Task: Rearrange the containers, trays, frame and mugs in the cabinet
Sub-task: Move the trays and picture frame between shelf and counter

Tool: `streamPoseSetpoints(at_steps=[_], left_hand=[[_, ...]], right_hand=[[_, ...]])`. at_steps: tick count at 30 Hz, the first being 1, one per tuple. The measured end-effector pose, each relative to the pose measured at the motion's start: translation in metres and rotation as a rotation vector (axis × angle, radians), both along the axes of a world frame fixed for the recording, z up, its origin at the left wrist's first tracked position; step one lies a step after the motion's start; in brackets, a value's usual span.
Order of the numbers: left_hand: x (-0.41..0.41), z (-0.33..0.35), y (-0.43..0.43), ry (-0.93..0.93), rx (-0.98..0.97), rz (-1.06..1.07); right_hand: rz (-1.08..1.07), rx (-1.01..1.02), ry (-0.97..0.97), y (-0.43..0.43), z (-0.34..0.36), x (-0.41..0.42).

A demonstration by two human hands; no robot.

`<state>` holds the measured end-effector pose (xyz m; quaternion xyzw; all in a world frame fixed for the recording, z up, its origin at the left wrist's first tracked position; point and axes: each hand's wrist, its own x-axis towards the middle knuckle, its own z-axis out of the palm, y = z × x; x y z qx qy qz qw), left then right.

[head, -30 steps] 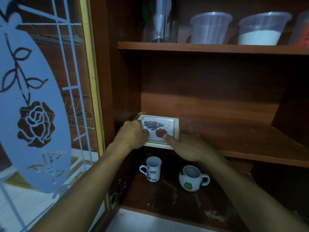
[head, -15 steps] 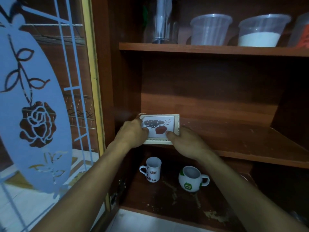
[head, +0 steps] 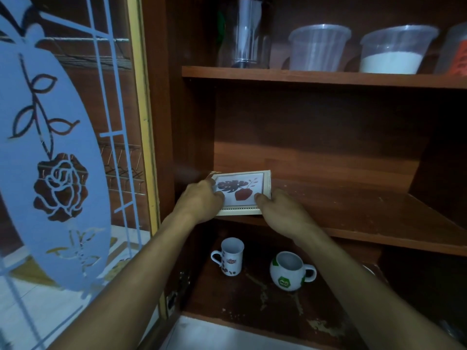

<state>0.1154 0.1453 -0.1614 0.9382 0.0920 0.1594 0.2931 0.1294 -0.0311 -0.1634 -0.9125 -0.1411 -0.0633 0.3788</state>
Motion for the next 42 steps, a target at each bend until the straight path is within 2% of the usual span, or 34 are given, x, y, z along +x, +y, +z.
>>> streamPoseSetpoints(at_steps=[4, 7, 14, 17, 24, 34, 36, 39, 42], left_hand=[[-0.001, 0.001, 0.0, -0.01, -0.016, -0.016], [-0.002, 0.0, 0.0, -0.017, -0.018, -0.016], [-0.005, -0.001, 0.0, -0.046, -0.066, -0.024], [-0.007, 0.0, -0.003, -0.056, -0.089, -0.022], [-0.011, 0.007, -0.001, -0.087, -0.137, -0.001], [-0.03, 0.014, -0.003, -0.07, -0.195, -0.015], [-0.031, 0.015, -0.004, -0.083, -0.277, -0.042], [-0.033, 0.013, -0.007, -0.033, -0.597, -0.093], [-0.037, 0.012, -0.009, -0.021, -0.774, -0.119]], right_hand=[[0.001, 0.048, 0.015, 0.0, 0.003, -0.006], [0.013, 0.15, 0.105, 0.003, 0.002, -0.007], [0.075, 0.67, 0.277, 0.012, 0.0, -0.012], [0.088, 0.797, 0.286, 0.013, -0.001, -0.017], [0.085, 0.931, 0.246, 0.008, -0.003, -0.031], [0.092, 0.982, 0.17, 0.003, -0.002, -0.05], [0.094, 0.998, 0.17, 0.002, -0.001, -0.054], [0.091, 1.022, 0.173, -0.001, -0.001, -0.06], [0.077, 1.027, 0.169, -0.005, -0.002, -0.064]])
